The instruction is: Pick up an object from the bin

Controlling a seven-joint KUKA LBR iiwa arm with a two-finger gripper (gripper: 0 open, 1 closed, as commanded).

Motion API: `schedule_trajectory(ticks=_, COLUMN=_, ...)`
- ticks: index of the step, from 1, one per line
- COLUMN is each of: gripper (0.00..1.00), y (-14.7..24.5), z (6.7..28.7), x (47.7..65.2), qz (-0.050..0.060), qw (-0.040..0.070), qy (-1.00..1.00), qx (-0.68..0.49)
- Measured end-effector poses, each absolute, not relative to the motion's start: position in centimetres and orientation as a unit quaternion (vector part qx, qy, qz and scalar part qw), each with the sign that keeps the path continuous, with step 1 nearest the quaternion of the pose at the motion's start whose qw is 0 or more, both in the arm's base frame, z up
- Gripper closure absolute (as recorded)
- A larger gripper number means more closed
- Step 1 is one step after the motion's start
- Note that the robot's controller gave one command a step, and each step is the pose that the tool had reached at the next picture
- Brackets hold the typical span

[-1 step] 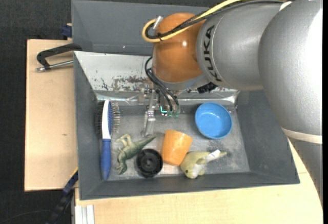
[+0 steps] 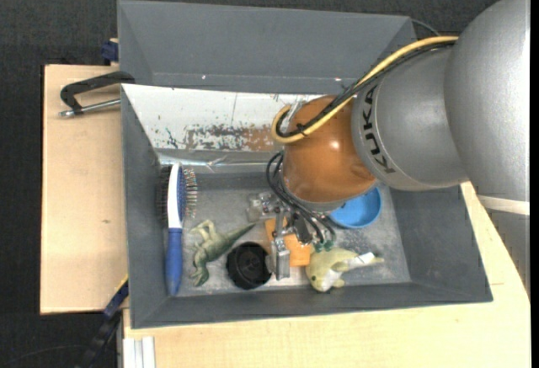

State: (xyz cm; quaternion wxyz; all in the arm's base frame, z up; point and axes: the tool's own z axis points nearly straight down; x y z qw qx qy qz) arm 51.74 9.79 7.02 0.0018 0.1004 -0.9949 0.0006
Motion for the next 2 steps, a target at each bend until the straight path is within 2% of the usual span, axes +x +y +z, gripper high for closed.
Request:
schedule_trajectory(ticks=1, gripper=0.0, y=14.58, z=7.18, x=50.27, qz=0.0, qw=-0.001, qy=-0.943, qx=0.333)
schedule_trajectory(ticks=2, gripper=1.0, y=14.18, z=7.42, x=50.35, qz=0.003, qw=0.002, qy=-0.944, qx=0.331)
